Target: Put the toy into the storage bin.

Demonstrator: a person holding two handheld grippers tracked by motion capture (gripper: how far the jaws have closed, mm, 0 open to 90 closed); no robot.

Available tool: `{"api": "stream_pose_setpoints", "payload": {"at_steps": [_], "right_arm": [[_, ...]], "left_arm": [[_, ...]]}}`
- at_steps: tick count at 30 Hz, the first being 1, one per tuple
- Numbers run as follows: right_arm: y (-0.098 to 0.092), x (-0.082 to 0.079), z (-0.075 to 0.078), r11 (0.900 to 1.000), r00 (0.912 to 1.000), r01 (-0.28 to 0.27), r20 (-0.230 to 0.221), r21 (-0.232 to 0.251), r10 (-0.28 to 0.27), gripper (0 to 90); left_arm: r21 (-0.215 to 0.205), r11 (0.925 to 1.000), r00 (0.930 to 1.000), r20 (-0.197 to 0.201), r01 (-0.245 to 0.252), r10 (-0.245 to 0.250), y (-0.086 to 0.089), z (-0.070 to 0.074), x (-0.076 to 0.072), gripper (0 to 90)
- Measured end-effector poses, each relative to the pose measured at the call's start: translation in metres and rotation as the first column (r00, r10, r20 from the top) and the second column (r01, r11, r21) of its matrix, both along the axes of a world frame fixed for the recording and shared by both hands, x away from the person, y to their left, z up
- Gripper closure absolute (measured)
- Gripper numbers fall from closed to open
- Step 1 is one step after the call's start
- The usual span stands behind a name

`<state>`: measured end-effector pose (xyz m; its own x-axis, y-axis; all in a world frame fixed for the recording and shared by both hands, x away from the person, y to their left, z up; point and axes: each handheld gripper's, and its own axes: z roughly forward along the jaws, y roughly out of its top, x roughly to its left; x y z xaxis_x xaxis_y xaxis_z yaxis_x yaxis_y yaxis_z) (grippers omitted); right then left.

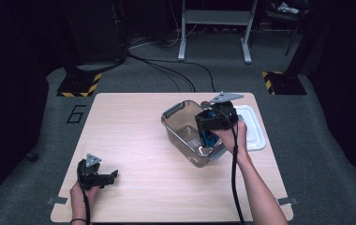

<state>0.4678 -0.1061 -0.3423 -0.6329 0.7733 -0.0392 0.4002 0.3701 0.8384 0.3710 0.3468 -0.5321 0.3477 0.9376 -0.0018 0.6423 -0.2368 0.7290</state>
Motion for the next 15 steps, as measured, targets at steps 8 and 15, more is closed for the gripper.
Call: {"api": "stream_pose_setpoints", "payload": {"at_steps": [8, 15], "right_arm": [[-0.002, 0.000, -0.015, 1.000, 0.9996, 0.006, -0.027, 0.009, -0.005, 24.2], [-0.005, -0.001, -0.030, 1.000, 0.9984, 0.020, -0.053, 0.014, -0.019, 24.2]], "left_arm": [[-0.002, 1.0000, 1.0000, 0.004, -0.001, 0.001, 0.000, 0.000, 0.000, 1.7], [-0.002, 1.0000, 1.0000, 0.004, 0.000, 0.000, 0.000, 0.000, 0.000, 1.7]]}}
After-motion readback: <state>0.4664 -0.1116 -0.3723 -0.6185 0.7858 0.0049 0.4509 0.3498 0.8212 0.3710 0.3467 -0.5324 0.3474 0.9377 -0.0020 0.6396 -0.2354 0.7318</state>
